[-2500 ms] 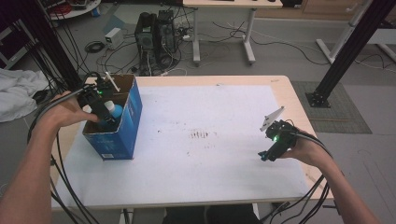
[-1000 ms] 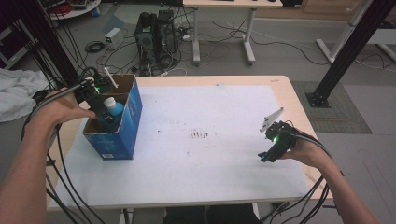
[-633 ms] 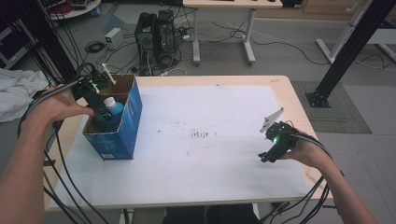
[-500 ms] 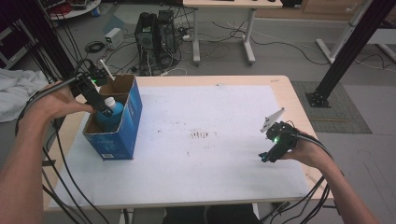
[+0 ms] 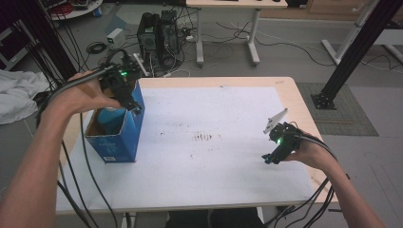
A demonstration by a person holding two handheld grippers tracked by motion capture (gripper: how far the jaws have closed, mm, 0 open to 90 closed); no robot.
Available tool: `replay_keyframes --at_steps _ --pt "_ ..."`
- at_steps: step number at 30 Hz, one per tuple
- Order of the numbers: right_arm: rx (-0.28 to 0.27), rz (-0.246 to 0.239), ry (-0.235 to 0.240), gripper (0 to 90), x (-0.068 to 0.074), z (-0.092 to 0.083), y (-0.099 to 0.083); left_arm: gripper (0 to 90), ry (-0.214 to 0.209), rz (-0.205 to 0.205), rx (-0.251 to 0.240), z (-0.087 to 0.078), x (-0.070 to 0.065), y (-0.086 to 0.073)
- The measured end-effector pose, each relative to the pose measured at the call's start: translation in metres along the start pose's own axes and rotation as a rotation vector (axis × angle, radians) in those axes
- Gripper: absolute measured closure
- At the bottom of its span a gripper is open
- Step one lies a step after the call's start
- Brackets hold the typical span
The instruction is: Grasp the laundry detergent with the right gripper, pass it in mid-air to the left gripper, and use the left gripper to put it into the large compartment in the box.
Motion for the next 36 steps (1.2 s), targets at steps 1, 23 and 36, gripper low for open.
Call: replay_keyframes --at_steps 1,23,36 --pt "-0.011 -0.002 -0.003 12.1 -0.001 -0.001 0.001 16.7 -0.002 0.007 0.006 0.003 -0.005 0.006" --pt "-0.061 -0.039 -0.029 12.1 -0.010 -0.008 0.019 16.8 -0.083 0.037 0.015 0.101 -0.054 0.039" --pt "-0.043 -0.017 -0.021 12.1 -0.008 -0.006 0.027 16.8 -0.114 0.000 0.015 0.131 -0.066 0.020"
Point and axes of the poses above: each handheld gripper's, and its own axes: z roughly forward along the jaws, y roughly out of its top, x roughly to its left, the point moved 2 cm from there along z, roughly forward along the jaws, and after that the axes turned 14 degrees about -x, right-handed, at the moved point
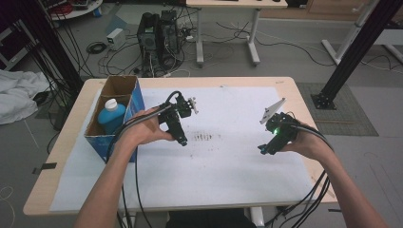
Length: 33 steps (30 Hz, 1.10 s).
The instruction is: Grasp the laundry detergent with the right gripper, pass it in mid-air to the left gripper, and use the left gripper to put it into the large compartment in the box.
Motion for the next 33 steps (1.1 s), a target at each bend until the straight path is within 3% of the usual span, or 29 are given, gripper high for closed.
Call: replay_keyframes --at_steps 1,2,8,22,29,30,31,33 --pt "0.000 0.009 -0.003 12.1 0.001 0.000 0.000 16.7 -0.005 0.025 0.022 0.000 0.001 0.000" --pt "-0.013 -0.019 -0.002 12.1 -0.002 0.001 0.000 16.8 -0.007 0.041 0.035 -0.001 0.001 0.001" --pt "-0.014 -0.020 -0.004 12.0 -0.002 0.000 -0.001 16.8 -0.010 0.022 0.013 0.004 -0.004 0.001" --pt "-0.011 -0.027 0.000 12.1 -0.003 0.005 -0.003 16.8 -0.044 0.017 0.019 0.016 -0.006 -0.001" --pt "-0.016 -0.027 -0.003 12.1 -0.004 0.007 -0.002 16.8 -0.038 0.009 0.027 0.017 -0.005 -0.003" --pt "-0.019 -0.029 -0.004 12.1 -0.004 0.008 -0.002 16.8 -0.014 0.068 0.070 0.013 -0.001 -0.002" --pt "-0.020 -0.016 -0.001 12.1 -0.002 0.007 -0.002 16.8 -0.027 0.011 0.025 0.017 -0.004 -0.004" --pt "-0.024 -0.011 -0.010 12.1 -0.002 0.009 -0.003 16.8 -0.032 0.009 0.025 0.017 -0.004 -0.005"
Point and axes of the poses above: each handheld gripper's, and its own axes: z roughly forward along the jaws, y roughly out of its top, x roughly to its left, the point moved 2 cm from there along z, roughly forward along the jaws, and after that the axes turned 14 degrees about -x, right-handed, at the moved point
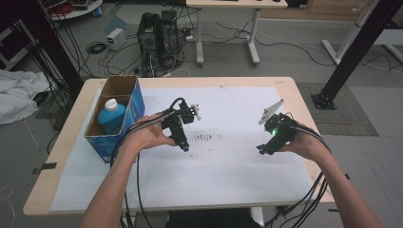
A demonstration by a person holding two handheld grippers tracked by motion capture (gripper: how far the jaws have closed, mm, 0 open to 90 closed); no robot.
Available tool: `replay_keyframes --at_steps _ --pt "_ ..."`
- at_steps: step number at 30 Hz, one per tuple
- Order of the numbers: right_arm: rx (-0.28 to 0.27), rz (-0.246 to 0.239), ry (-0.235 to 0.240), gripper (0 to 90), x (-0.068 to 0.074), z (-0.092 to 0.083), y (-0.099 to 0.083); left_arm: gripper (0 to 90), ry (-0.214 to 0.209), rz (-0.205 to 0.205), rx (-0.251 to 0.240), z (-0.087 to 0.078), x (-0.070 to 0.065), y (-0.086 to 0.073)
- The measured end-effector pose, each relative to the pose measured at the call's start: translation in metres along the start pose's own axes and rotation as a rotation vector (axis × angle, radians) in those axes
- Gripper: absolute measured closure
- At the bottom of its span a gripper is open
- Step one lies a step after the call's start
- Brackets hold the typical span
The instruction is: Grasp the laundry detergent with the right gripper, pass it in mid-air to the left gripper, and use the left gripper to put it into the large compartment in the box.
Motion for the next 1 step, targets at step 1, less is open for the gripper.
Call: replay_keyframes --at_steps 1 --pt "0.000 -0.005 -0.002 12.1 -0.0008 0.0003 -0.0005 16.8 -0.001 -0.003 0.000 0.0003 0.0002 -0.0008"
Point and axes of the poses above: each handheld gripper's, and its own axes: z roughly forward along the jaws, y roughly out of its top, x roughly to its left, the point moved 2 cm from there along z, roughly forward along the jaws, and after that the axes turned 14 degrees about -x, right-handed, at the moved point
